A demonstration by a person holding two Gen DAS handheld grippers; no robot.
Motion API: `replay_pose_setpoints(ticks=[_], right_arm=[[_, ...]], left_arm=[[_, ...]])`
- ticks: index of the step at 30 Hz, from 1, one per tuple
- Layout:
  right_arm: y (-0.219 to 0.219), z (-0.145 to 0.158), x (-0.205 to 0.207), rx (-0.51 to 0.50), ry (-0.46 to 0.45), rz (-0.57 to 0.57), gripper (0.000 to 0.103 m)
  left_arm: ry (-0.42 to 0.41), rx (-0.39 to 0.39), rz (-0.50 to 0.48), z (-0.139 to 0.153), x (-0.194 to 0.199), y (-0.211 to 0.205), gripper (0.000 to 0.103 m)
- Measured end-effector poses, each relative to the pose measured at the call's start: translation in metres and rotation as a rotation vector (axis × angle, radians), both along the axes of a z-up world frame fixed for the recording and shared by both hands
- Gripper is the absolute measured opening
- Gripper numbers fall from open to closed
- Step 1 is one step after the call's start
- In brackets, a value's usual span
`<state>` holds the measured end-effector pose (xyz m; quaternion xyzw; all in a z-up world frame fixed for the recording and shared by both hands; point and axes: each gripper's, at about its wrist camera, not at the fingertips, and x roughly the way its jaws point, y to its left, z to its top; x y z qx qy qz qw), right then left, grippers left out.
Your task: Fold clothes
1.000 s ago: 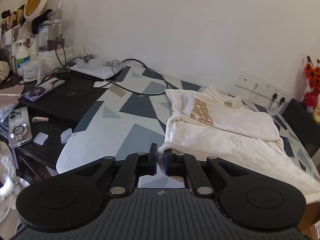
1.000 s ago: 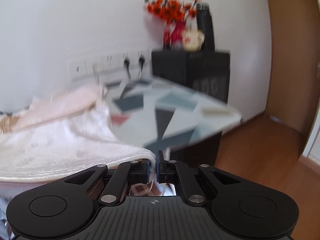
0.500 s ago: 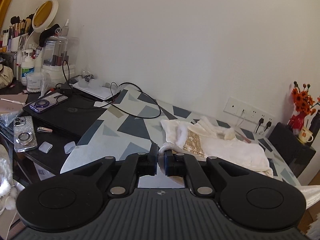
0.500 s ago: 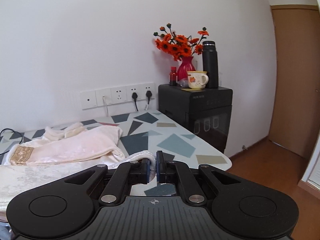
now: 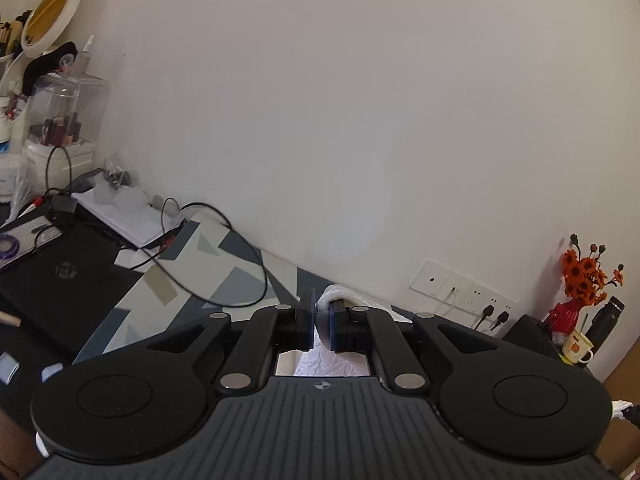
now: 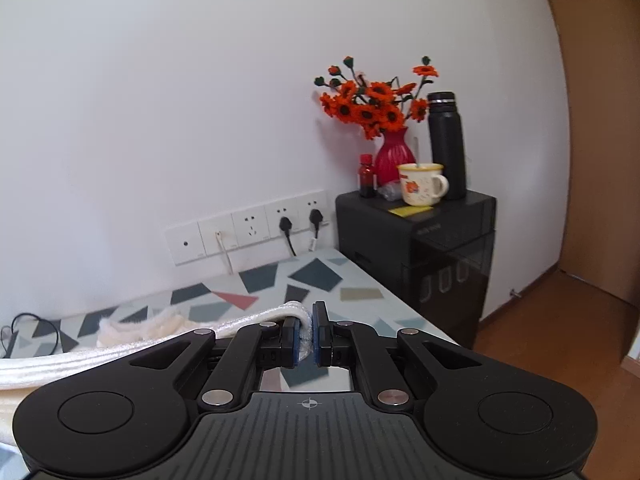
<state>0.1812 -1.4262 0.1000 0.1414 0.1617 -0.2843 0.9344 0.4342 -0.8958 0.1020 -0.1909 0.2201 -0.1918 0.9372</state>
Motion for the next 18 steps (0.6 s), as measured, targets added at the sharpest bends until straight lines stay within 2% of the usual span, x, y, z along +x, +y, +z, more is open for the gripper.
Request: replay_pose_setpoints(ticks=[4, 7, 14, 18], right_arm=[[-0.029, 0.018, 0.056, 0.005, -0.001, 0.032, 0.005], [-0.058, 0.012, 0.108, 0.029, 0.031, 0.059, 0.005], [-0.113, -0.051, 0.23, 0.138, 0.197, 0.146, 0.005], [-0.132, -0.082, 0.278, 0.203, 0.282, 0.183, 0.006]], left_arm=[[-0.029, 0.082, 0.019, 0.01, 0.055, -0.034, 0.007], [0.017, 0.113, 0.047, 0.0, 0.102, -0.057, 0.007], [0.232, 0.194, 0.153, -0.053, 0.207, -0.107, 0.007], [0.317, 0.263, 0.189, -0.083, 0.25, -0.128, 0.007]])
